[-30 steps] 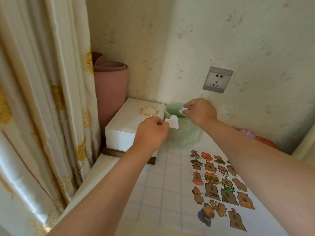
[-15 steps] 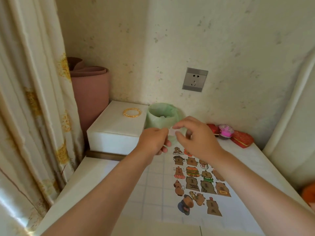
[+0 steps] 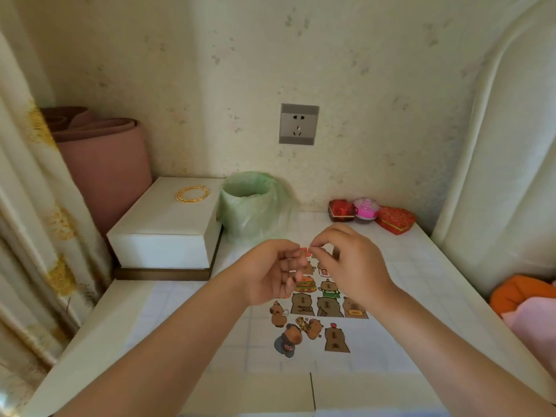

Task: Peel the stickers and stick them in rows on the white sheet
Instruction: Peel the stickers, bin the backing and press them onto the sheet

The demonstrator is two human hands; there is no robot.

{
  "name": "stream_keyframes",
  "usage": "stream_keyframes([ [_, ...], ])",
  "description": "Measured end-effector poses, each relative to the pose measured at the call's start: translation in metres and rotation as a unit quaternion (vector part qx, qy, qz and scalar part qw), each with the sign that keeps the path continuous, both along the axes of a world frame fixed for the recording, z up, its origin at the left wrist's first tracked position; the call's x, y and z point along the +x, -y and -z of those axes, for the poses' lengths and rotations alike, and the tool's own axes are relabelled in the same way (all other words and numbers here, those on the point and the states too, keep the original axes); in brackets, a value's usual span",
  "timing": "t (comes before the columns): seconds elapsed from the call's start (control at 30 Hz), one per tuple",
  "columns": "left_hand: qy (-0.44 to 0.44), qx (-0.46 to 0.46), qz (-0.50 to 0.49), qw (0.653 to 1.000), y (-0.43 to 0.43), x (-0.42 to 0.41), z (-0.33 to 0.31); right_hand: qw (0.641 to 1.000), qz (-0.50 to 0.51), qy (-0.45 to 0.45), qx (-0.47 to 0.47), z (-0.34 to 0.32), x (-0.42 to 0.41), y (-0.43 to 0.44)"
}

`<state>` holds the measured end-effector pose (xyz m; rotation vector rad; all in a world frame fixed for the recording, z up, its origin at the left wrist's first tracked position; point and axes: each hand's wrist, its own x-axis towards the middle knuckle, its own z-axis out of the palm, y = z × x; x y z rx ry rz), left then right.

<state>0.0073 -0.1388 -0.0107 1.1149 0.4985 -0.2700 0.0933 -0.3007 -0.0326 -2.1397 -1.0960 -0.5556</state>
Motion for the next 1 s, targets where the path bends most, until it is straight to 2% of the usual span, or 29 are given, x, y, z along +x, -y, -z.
stream_keyframes([
  [0.1, -0.001, -0.025, 0.003, 1.000, 0.001, 0.003, 0.003, 0.987, 0.015, -0.148, 0.054, 0.002, 0.002, 0.004],
  [0.17, 0.015, 0.001, -0.032, 0.999, 0.005, 0.007, 0.003, 0.958, 0.031, -0.272, 0.088, -0.001, 0.002, 0.009],
  [0.27, 0.062, 0.220, -0.078, 0.970, 0.013, 0.013, 0.008, 0.882, 0.019, -0.450, 0.140, -0.006, 0.002, 0.017],
  [0.33, 0.073, 0.280, -0.061, 0.955, 0.019, 0.013, 0.010, 0.849, 0.013, -0.506, 0.153, -0.008, 0.001, 0.024],
  [0.5, 0.075, 0.341, -0.037, 0.936, 0.038, 0.011, 0.013, 0.834, 0.037, -0.528, 0.156, -0.007, -0.003, 0.036],
  [0.73, 0.161, 0.441, -0.023, 0.882, 0.057, 0.011, 0.024, 0.826, 0.098, -0.548, 0.093, -0.006, -0.004, 0.059],
  [0.87, 0.172, 0.545, 0.050, 0.819, 0.063, 0.009, 0.035, 0.817, 0.131, -0.556, 0.076, -0.004, -0.002, 0.076],
  [0.93, 0.188, 0.615, 0.099, 0.760, 0.063, 0.006, 0.042, 0.811, 0.152, -0.559, 0.080, -0.002, -0.001, 0.083],
  [1.0, 0.205, 0.676, 0.184, 0.684, 0.061, 0.004, 0.051, 0.804, 0.162, -0.566, 0.082, -0.001, -0.001, 0.089],
])
